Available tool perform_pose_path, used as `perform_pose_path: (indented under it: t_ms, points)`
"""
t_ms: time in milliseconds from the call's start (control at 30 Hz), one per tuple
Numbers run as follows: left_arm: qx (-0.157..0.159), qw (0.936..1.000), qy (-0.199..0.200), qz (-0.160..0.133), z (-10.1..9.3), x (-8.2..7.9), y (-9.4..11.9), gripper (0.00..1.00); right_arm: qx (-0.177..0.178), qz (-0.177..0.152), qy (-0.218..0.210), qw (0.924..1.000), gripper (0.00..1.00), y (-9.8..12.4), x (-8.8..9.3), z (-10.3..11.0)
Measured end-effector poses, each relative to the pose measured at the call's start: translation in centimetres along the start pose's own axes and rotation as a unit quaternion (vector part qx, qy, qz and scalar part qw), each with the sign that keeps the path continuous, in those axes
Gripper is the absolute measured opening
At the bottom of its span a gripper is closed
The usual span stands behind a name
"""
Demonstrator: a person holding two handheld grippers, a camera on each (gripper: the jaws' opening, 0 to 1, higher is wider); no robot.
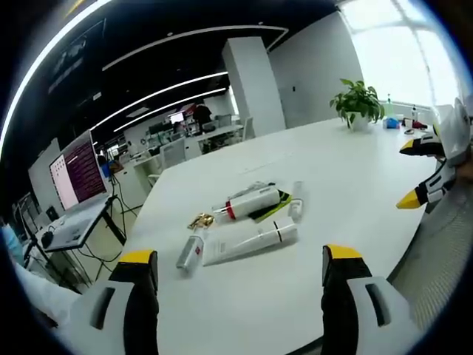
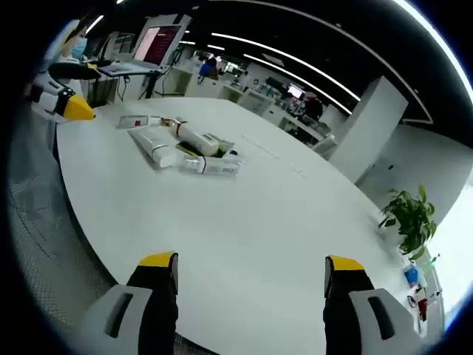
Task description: Arrange the skincare products in the storage area until every visible bottle or jar stands upright without overlapping.
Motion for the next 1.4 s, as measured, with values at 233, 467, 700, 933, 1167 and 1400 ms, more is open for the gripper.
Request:
perform_pose_path:
  t_ms: [233,467,700,933,1167,1400]
  points:
    - [0.006,1.0000,0.000,0.000,-0.2,0.1,-0.2,0.85,-0.002,0.000,0.000,1.0000,0.86,-0.1,0.0,0.1]
    - [0.006,1.0000,-0.001,0.005,0.0,0.3,-0.1,0.85,-0.012,-0.006,-0.002,0.9999,0.85,0.1,-0.3,0.4]
    - [0.004,1.0000,0.002,0.005,0.3,0.3,0.3,0.84,-0.020,-0.015,-0.001,0.9997,0.84,0.2,-0.7,0.6]
    - [0.010,0.9998,-0.002,0.017,0.2,0.7,0.5,0.83,-0.046,-0.019,-0.001,0.9988,0.86,0.5,-1.0,1.4]
    - [0.021,0.9995,0.007,0.021,-0.1,0.7,0.6,0.85,-0.092,-0.026,-0.050,0.9942,0.91,1.1,-1.8,2.2]
    - [0.048,0.9981,-0.011,0.036,-0.4,0.7,0.4,0.89,-0.126,-0.038,-0.068,0.9890,0.93,1.1,-2.1,1.2]
Point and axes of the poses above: the point that each gripper's makers call its tool centre point, and the gripper's own axes: y roughly backward along the fingers, z roughly to its left, x roughly out of its underside, the point moved 2 cm from there along y, roughly backward along the fingers, and after that the axes turned 11 degrees about -z, right-handed, at the moved point
